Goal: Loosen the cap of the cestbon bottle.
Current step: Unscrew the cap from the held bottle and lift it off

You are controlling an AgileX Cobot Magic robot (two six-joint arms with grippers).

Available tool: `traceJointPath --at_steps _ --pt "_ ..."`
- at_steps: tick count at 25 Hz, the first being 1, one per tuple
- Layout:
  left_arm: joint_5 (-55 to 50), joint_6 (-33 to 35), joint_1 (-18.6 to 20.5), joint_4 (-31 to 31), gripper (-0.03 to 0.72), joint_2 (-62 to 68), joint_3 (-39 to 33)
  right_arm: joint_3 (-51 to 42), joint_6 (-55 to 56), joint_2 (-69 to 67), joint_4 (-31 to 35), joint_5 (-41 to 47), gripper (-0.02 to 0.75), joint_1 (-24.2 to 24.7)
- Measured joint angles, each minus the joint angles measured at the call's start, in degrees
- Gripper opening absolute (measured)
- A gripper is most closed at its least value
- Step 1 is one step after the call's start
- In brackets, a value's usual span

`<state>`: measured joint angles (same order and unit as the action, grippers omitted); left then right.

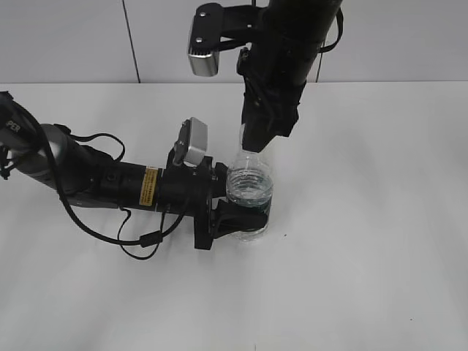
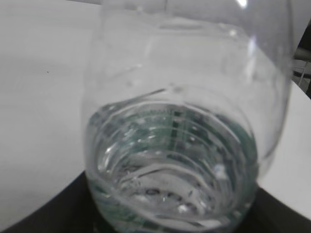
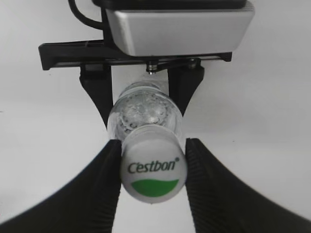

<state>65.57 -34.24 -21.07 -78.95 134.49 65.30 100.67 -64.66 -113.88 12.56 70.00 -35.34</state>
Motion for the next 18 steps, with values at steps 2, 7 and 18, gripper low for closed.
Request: traceJointPath --at_steps 2,7,18 --pt "0.0 0.0 0.0 0.06 0.415 0.0 0.0 0.0 -0.07 0.0 -0.12 0.0 0.333 0.0" --pt "0.0 0.0 0.0 0.06 0.415 0.0 0.0 0.0 1.02 0.0 -0.68 0.0 0.43 0.0" --pt "0.0 0.0 0.0 0.06 0.415 0.0 0.0 1.06 9.81 1.71 2.51 0.0 0.524 0.0"
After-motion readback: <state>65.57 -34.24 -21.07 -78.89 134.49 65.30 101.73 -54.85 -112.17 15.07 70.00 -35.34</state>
